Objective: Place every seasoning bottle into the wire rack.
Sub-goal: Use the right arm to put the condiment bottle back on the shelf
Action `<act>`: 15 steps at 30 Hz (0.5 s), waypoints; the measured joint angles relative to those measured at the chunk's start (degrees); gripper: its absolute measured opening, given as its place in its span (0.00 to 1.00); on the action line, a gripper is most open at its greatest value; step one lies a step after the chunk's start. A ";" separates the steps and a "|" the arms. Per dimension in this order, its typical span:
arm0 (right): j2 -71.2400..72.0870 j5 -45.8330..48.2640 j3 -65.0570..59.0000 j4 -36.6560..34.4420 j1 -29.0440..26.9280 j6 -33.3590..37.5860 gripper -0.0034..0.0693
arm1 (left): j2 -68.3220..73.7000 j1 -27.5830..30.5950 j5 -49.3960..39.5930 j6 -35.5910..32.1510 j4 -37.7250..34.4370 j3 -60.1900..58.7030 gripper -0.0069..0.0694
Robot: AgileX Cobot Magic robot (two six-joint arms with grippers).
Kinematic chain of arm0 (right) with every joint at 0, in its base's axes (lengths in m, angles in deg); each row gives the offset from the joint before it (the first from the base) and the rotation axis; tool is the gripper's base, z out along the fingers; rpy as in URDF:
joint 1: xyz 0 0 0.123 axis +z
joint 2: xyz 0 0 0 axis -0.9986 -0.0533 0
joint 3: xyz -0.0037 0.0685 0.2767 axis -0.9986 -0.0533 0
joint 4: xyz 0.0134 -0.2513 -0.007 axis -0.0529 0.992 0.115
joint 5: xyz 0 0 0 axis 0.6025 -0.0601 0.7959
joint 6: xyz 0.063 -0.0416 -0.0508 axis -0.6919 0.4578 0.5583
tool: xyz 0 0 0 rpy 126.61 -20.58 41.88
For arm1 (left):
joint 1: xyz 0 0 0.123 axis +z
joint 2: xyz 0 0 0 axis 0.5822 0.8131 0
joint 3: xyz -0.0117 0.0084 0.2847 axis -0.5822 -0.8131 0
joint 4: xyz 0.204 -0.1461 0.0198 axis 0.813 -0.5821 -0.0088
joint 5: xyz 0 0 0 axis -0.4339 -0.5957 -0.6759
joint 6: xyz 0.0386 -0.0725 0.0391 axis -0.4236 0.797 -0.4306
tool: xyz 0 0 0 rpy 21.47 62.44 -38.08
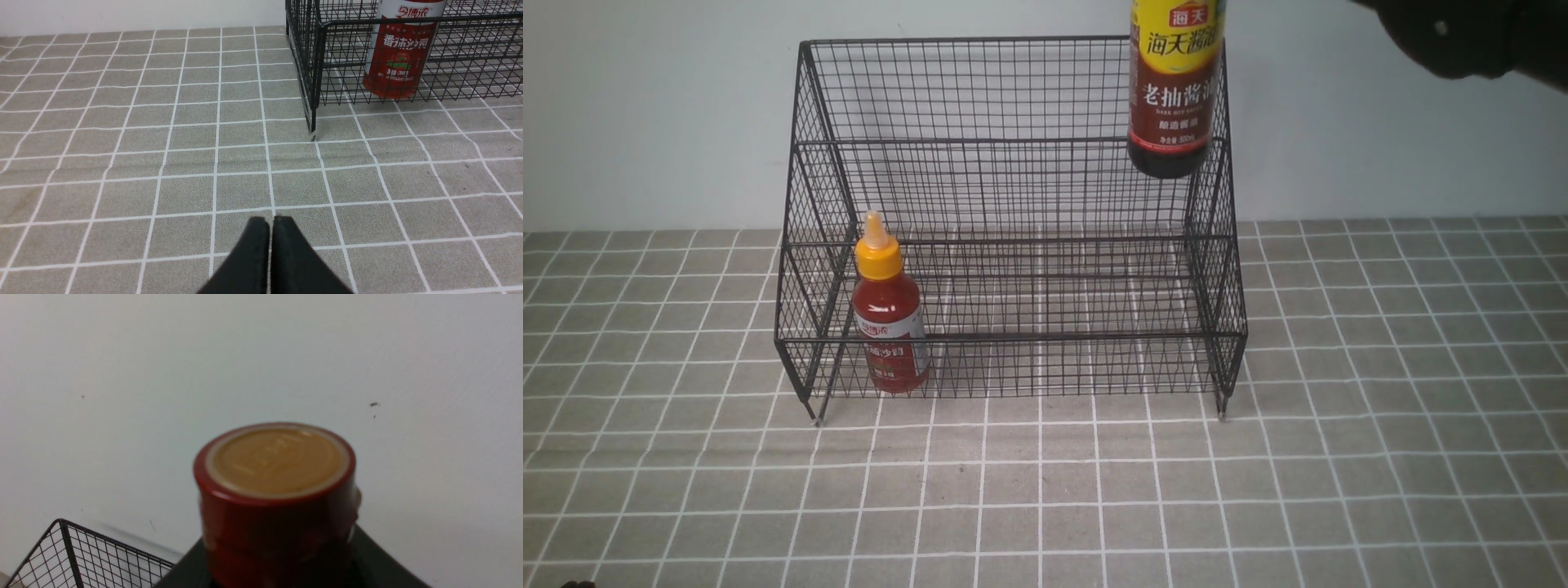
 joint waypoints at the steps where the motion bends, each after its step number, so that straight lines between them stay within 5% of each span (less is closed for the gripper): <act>1: 0.27 0.14 -0.06 0.30 0.27 0.05 0.42 | 0.00 0.00 0.00 0.00 0.00 0.00 0.08; 15: 4.02 6.67 -2.19 3.23 2.43 -1.26 0.42 | 0.00 0.00 0.00 0.00 0.00 0.00 0.08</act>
